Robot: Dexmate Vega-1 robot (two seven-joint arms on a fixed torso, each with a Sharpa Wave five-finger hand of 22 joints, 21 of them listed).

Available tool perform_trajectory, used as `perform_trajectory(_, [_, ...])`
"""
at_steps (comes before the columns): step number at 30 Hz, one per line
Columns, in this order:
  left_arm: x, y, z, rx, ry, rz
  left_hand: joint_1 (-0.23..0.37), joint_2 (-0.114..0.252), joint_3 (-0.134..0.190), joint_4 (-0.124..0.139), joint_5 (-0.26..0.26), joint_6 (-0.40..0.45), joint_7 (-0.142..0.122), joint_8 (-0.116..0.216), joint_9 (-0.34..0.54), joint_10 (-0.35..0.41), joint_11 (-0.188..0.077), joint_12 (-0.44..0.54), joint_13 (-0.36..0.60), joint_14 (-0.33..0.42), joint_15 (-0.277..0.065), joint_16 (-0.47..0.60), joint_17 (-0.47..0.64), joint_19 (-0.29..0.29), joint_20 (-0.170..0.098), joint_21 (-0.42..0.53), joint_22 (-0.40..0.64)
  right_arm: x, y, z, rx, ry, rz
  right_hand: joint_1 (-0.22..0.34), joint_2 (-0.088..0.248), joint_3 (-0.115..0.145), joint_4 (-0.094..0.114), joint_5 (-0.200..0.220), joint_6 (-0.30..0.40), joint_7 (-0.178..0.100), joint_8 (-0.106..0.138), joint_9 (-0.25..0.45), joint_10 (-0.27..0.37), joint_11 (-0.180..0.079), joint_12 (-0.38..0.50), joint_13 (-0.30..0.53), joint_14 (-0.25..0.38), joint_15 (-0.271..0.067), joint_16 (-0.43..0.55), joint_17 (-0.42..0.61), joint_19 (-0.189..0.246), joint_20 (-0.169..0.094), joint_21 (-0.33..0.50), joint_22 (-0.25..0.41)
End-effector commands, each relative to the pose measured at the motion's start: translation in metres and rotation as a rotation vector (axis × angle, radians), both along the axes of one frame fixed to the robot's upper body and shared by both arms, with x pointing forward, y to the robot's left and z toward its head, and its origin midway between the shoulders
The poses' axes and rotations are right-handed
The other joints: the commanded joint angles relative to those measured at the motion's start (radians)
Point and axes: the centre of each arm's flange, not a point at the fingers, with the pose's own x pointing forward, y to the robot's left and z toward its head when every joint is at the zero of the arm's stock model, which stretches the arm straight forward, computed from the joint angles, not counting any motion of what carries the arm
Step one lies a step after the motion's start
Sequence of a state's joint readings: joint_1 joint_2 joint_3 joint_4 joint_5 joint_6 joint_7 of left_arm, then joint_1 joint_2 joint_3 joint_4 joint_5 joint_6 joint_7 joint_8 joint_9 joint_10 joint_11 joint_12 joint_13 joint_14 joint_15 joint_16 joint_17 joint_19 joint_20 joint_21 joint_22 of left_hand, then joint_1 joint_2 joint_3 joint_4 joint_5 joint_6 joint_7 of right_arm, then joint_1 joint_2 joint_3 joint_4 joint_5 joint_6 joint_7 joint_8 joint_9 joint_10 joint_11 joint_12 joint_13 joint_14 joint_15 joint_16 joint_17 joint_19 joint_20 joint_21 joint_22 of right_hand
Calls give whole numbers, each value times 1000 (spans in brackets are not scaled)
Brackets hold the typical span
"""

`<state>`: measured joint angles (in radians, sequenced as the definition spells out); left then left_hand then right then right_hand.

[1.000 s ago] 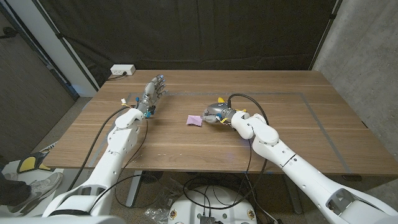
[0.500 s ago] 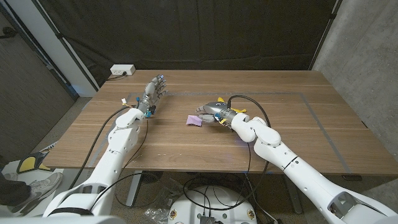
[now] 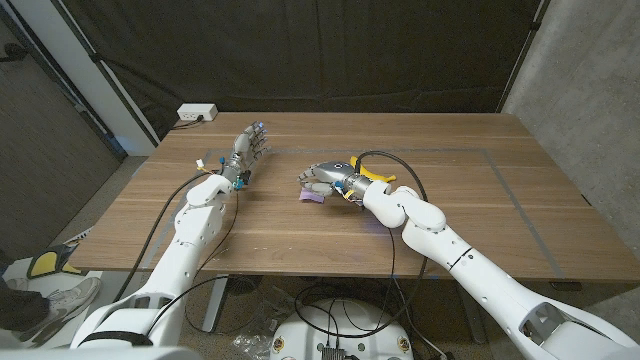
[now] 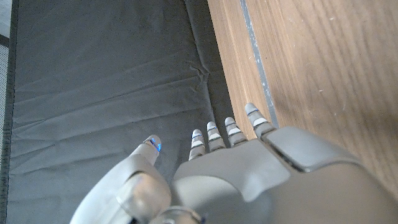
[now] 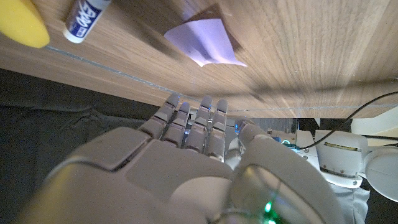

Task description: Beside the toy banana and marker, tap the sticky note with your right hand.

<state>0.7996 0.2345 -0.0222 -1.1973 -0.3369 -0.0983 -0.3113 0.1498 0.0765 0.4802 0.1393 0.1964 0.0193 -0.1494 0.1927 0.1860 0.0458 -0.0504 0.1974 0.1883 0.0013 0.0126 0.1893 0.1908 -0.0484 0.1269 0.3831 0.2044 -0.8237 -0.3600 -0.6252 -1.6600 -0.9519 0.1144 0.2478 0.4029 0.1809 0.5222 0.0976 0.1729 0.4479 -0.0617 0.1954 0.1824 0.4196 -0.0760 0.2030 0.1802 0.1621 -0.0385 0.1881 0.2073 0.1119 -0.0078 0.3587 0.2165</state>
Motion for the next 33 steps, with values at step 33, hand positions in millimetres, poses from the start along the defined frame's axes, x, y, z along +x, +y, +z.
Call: perform_trajectory(33, [12, 0, 8, 8, -2, -9, 0, -2, -7, 0, 9, -12, -1, 2, 3, -6, -5, 3, 3, 0, -1, 4, 0, 2, 0, -3, 3, 24, -15, -17, -12, 124, -18, -194, -18, -53, 39, 19, 383, 63, 69, -2, 347, 93, 105, -1, 226, -28, 8, -34, 95, 18, 42, -13])
